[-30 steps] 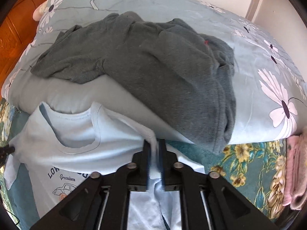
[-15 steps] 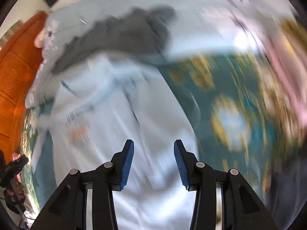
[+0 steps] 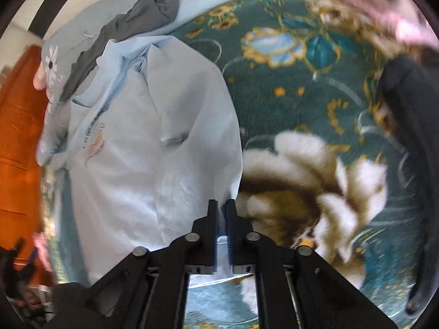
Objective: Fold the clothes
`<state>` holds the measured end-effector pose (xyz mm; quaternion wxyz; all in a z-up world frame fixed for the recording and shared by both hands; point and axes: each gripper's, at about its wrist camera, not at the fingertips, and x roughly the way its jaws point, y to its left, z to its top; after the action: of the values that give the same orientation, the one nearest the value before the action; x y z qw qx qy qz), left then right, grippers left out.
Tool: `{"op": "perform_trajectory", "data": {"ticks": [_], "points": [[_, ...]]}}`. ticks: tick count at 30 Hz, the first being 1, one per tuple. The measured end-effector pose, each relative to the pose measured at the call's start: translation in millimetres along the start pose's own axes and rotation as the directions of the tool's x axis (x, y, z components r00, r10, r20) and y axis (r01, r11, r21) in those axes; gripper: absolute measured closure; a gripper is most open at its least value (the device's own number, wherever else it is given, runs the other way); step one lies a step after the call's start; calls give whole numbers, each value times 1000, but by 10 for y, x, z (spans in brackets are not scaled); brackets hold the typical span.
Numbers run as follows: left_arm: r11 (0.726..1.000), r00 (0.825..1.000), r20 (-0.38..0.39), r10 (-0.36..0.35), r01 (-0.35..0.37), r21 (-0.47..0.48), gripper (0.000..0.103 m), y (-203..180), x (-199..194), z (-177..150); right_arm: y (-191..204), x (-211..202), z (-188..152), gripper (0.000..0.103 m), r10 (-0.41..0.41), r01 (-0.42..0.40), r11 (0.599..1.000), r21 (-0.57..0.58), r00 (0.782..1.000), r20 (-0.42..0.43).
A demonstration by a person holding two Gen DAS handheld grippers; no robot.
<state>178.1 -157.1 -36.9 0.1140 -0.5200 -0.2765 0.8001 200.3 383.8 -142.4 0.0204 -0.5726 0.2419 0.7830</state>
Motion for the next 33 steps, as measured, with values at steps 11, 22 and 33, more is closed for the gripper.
{"op": "perform_trajectory", "data": {"ticks": [11, 22, 33], "points": [[999, 999, -23, 44, -44, 6, 36, 34, -31, -98, -357, -824, 1003, 99, -358, 389, 918, -77, 897, 258], [982, 987, 9, 161, -159, -99, 36, 566, -143, -60, -727, -904, 1346, 95, -483, 480, 874, 78, 836, 261], [901, 952, 70, 299, -258, -348, 36, 1698, -36, 591, 3, -1124, 865, 55, -247, 292, 953, -85, 907, 342]]}}
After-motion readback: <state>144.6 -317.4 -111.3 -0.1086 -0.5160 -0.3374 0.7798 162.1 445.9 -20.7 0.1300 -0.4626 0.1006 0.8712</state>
